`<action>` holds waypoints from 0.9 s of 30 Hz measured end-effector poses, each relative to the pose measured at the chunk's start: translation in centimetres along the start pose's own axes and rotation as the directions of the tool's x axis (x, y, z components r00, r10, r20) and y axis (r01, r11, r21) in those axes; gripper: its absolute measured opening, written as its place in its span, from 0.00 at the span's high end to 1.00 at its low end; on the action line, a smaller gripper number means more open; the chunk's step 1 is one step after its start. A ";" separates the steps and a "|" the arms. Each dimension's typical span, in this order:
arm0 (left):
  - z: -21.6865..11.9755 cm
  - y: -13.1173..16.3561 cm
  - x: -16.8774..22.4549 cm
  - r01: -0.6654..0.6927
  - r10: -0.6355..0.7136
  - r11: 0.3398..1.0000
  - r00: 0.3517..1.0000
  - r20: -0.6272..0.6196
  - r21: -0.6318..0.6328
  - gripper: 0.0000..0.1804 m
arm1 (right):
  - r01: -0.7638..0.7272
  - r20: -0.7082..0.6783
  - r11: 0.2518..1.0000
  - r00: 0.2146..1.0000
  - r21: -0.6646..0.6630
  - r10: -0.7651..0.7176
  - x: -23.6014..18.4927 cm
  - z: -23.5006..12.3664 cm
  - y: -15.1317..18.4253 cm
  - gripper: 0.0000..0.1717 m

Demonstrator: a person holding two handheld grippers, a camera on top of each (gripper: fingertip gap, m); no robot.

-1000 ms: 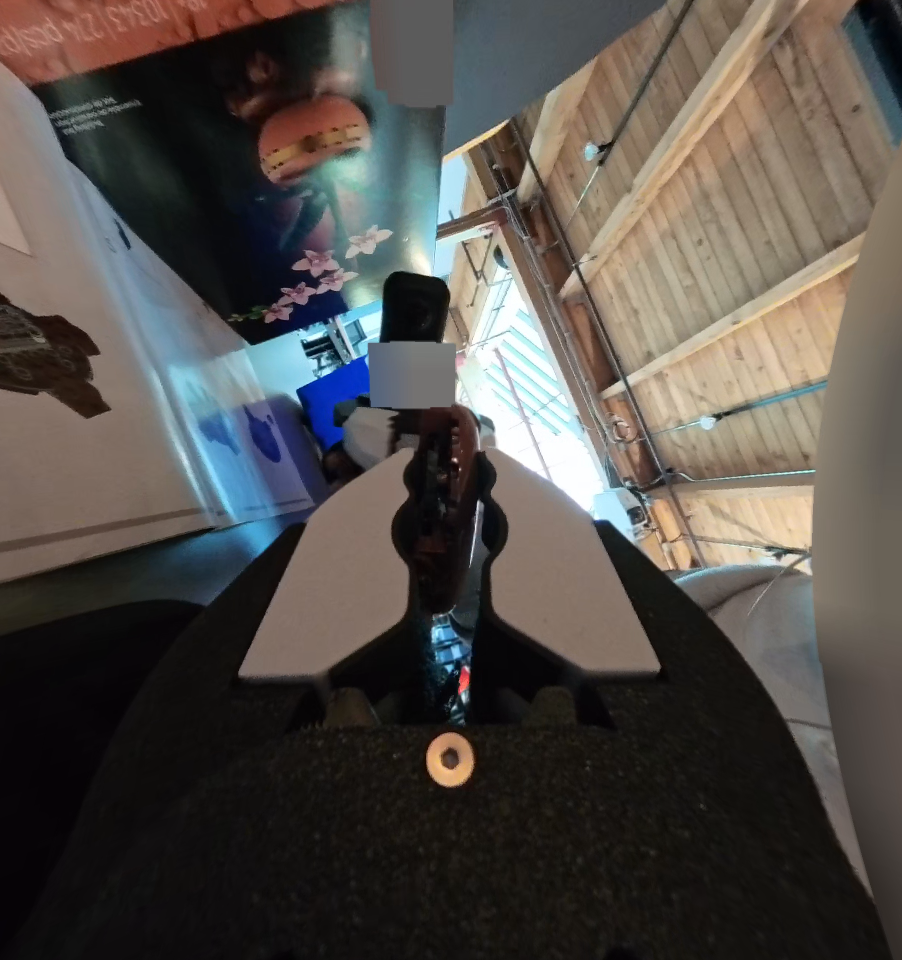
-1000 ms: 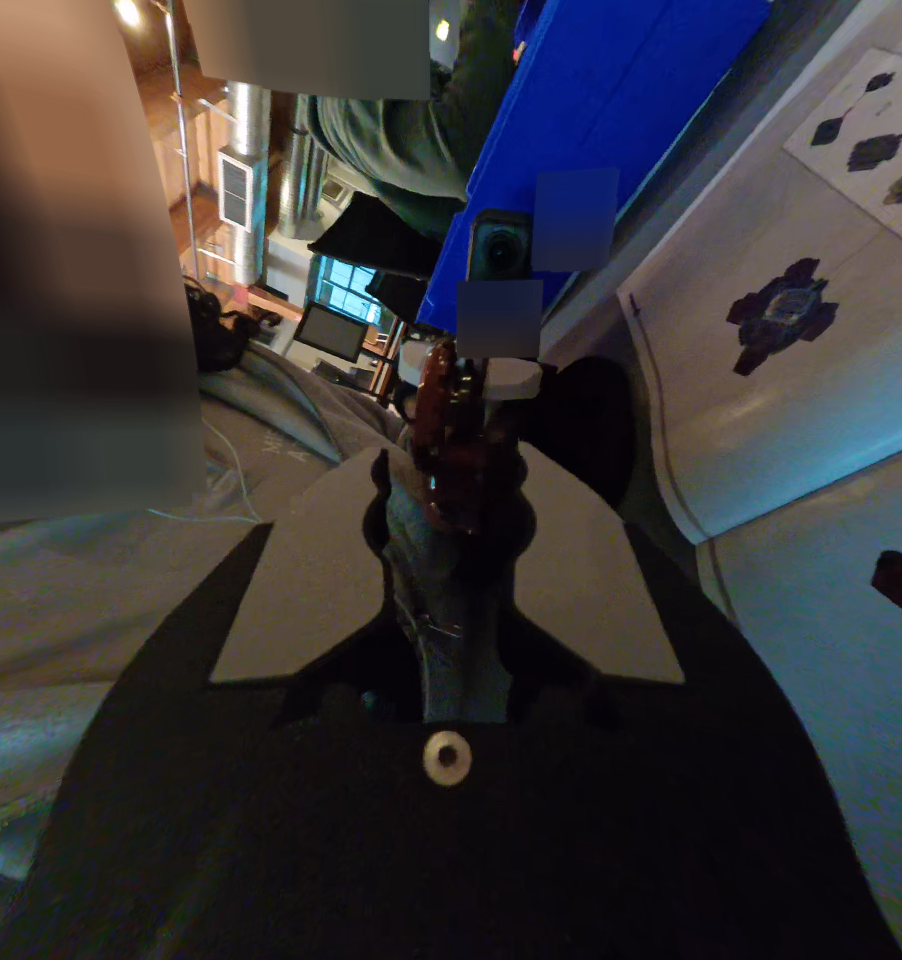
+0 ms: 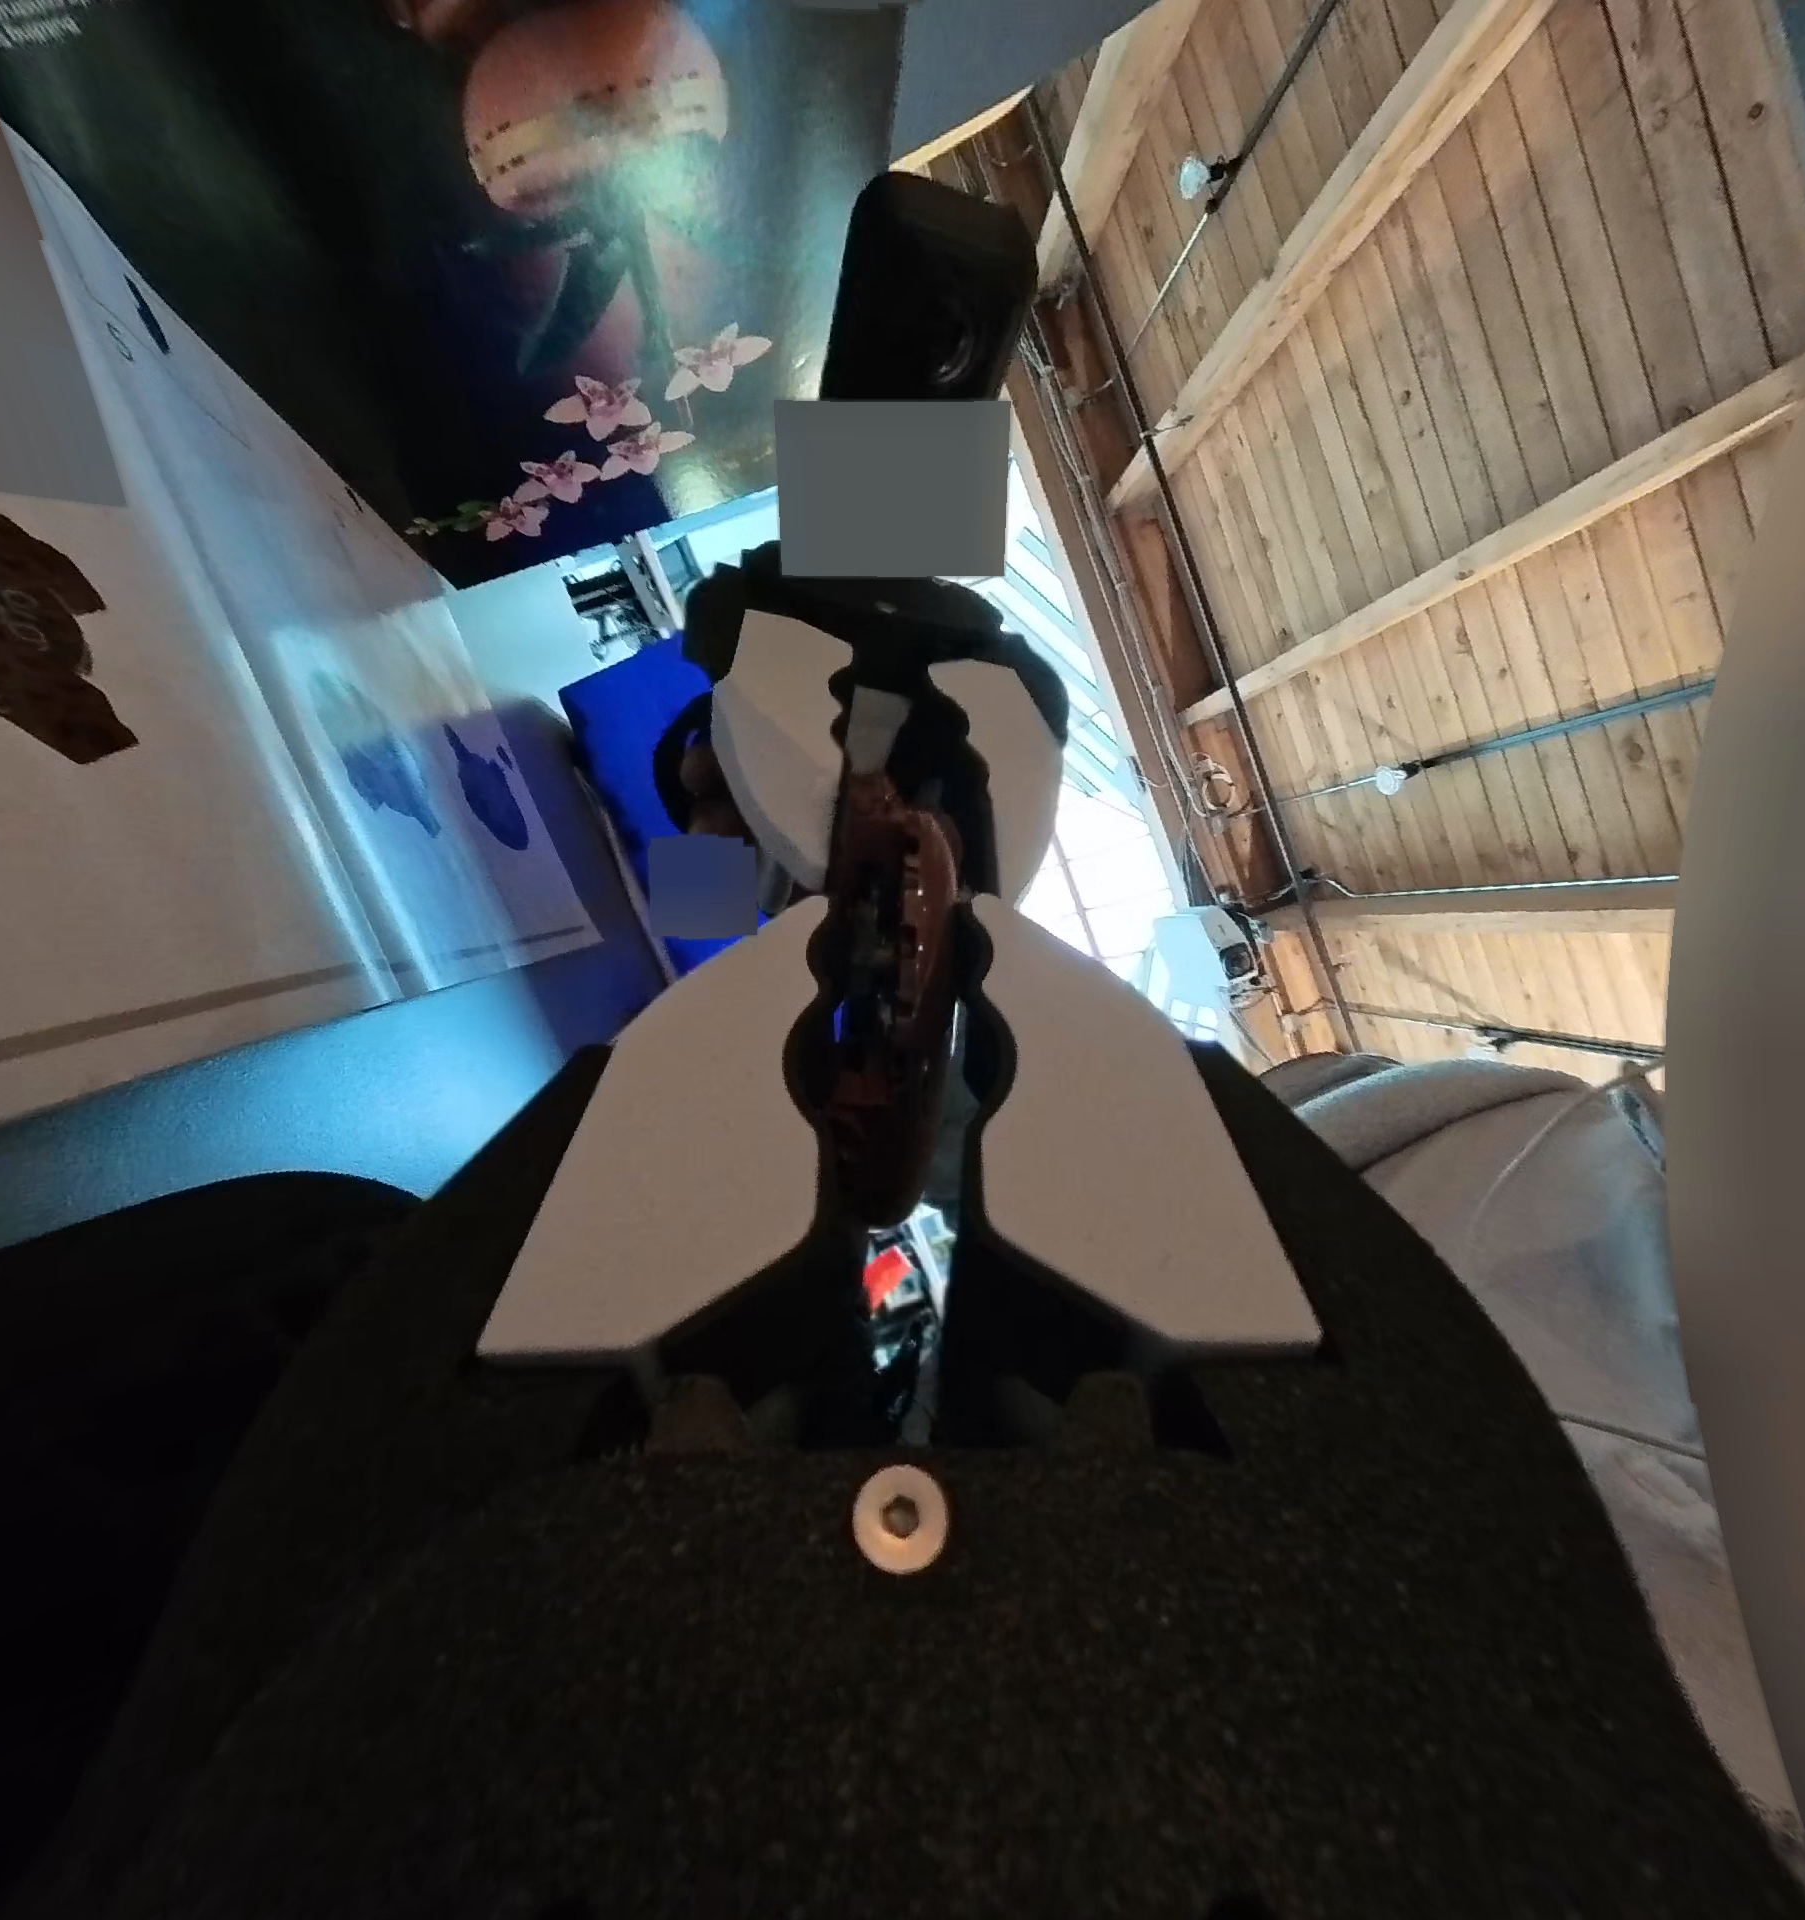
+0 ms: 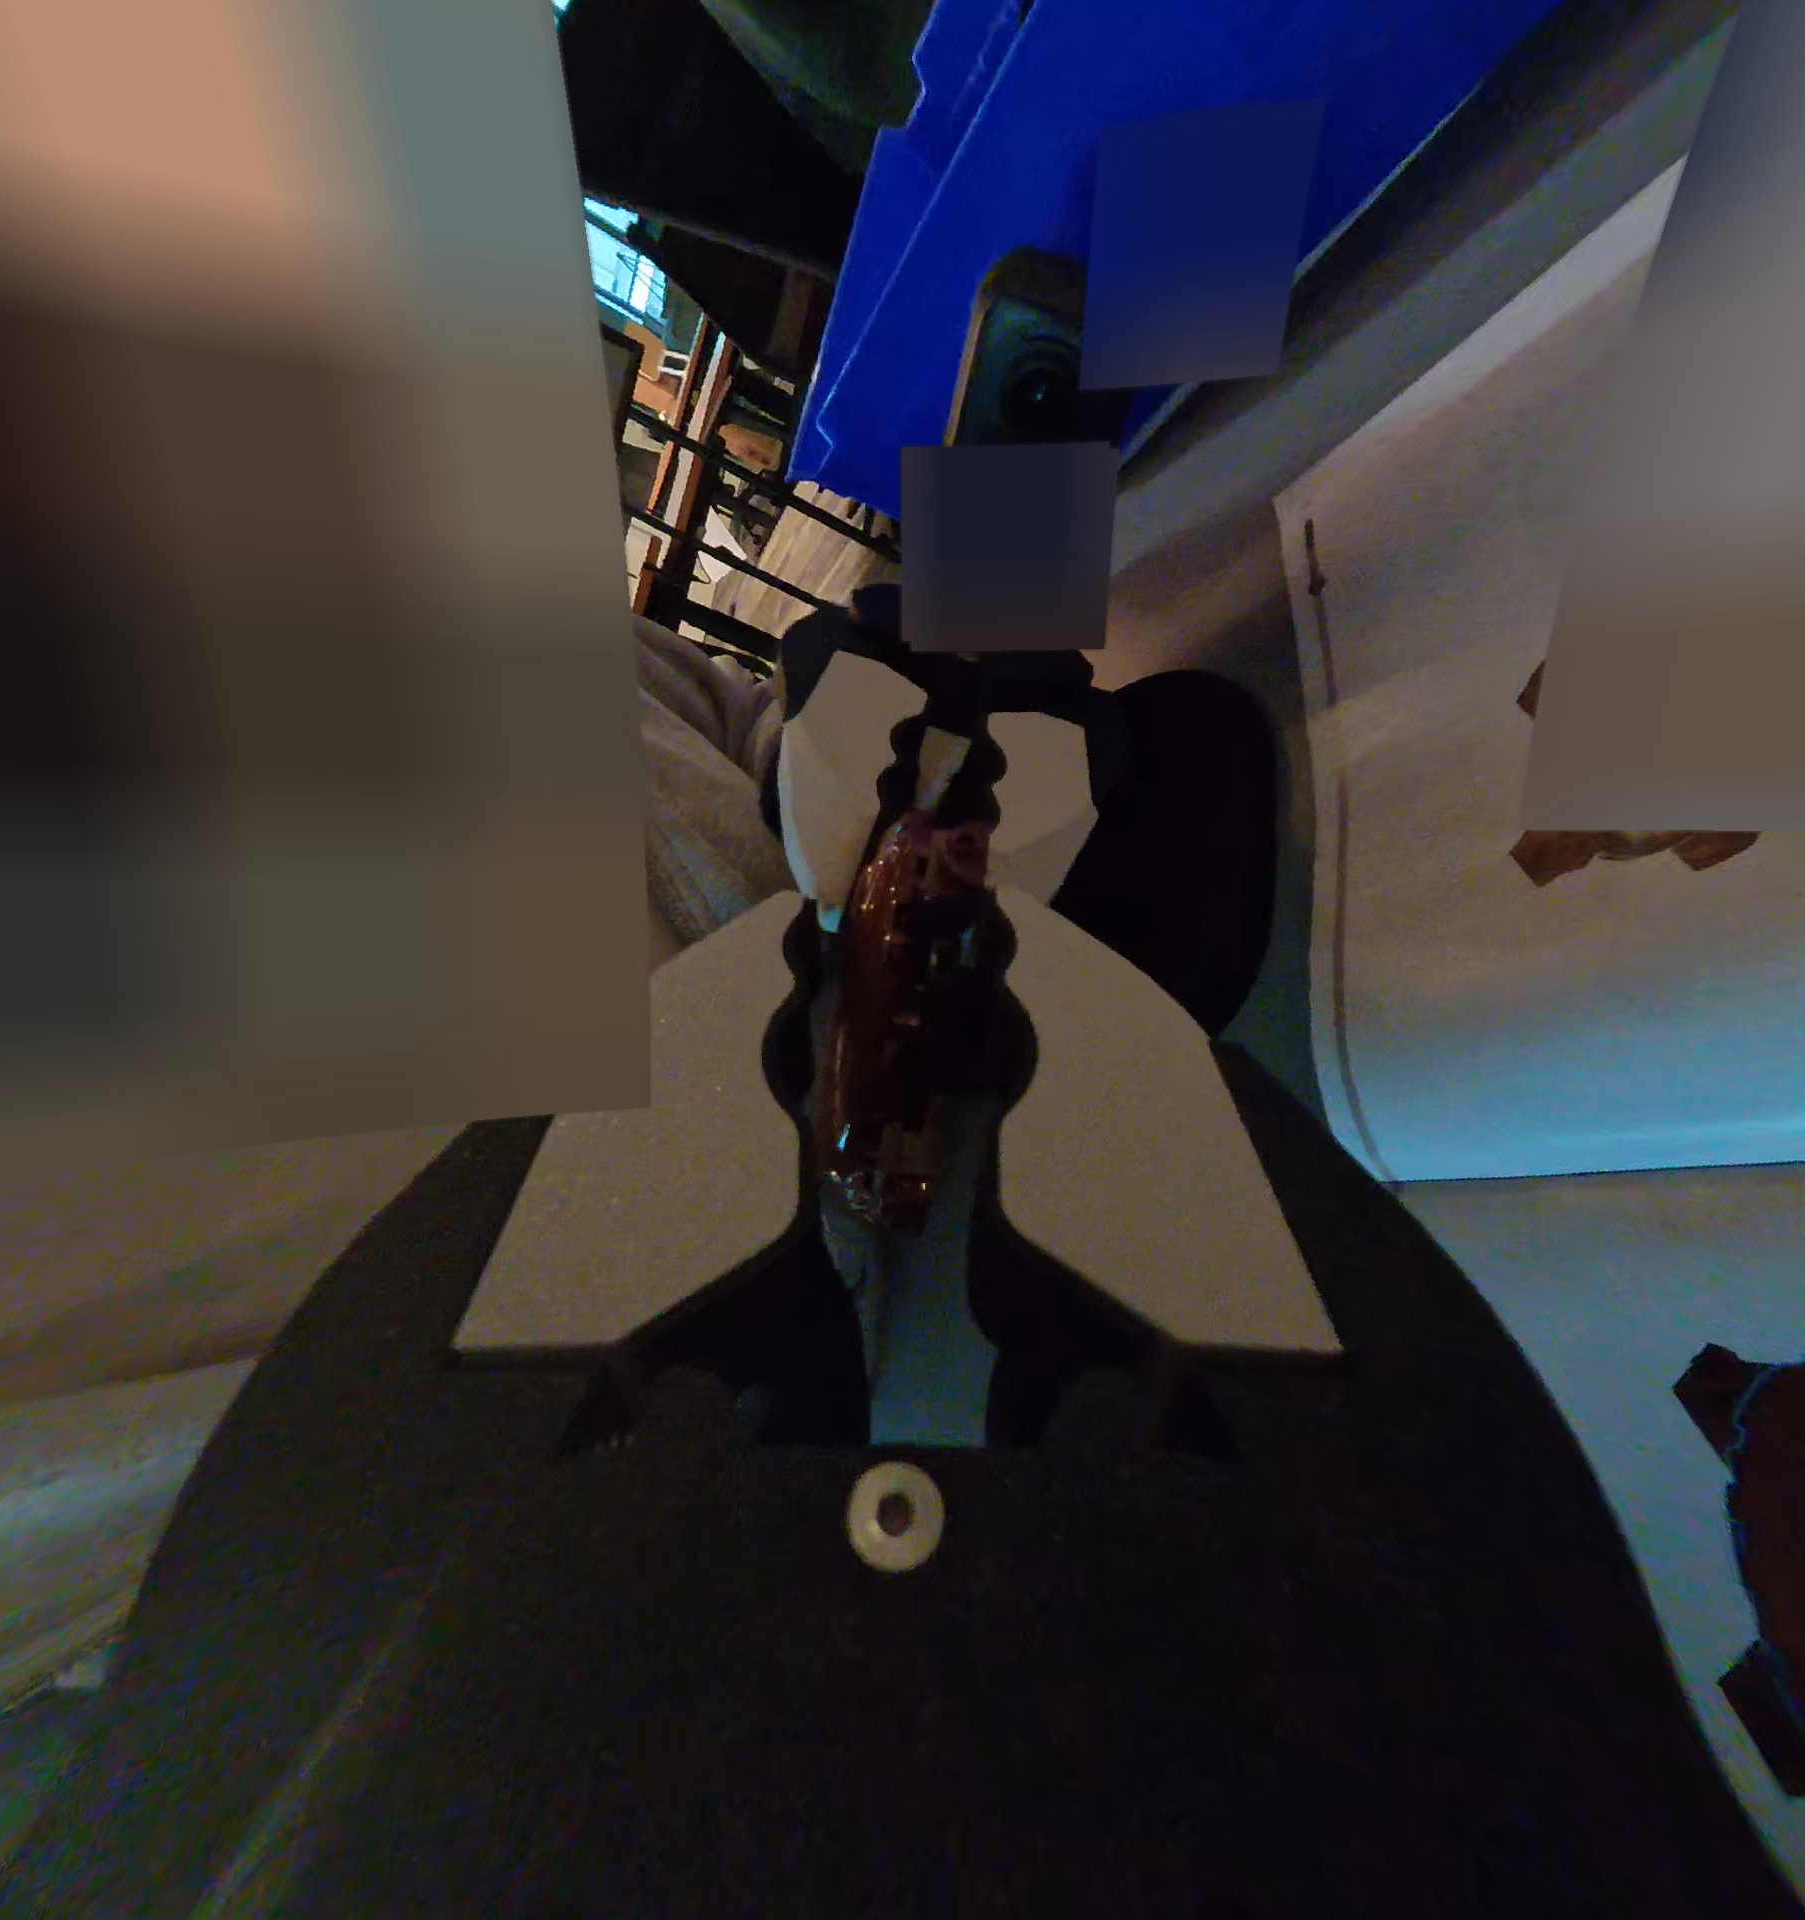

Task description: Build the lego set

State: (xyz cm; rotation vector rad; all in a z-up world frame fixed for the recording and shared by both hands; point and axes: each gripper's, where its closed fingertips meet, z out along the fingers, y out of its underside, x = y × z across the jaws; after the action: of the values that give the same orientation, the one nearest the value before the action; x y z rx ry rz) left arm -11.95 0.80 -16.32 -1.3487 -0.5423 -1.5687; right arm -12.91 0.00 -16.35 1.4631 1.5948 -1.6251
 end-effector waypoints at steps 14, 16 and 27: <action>-0.1 -0.1 -0.1 0.049 -0.050 0.999 0.999 -0.012 -0.004 0.89 | 0.046 -0.098 0.999 0.994 0.000 -0.046 0.6 -0.3 0.0 0.88; -0.1 0.0 -0.2 0.047 -0.047 0.999 0.999 -0.007 -0.007 0.89 | 0.044 -0.108 0.999 0.993 0.008 -0.043 0.7 -0.3 0.0 0.88; 0.1 0.6 -0.7 -0.027 0.030 0.999 0.998 0.062 -0.036 0.89 | 0.088 -0.158 0.996 0.984 0.035 -0.081 1.2 -0.5 0.7 0.90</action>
State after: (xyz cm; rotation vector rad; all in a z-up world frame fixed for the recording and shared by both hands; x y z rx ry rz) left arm -11.43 0.89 -17.09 -1.4304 -0.5337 -1.5232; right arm -12.51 0.70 -17.64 1.5991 1.7395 -1.6341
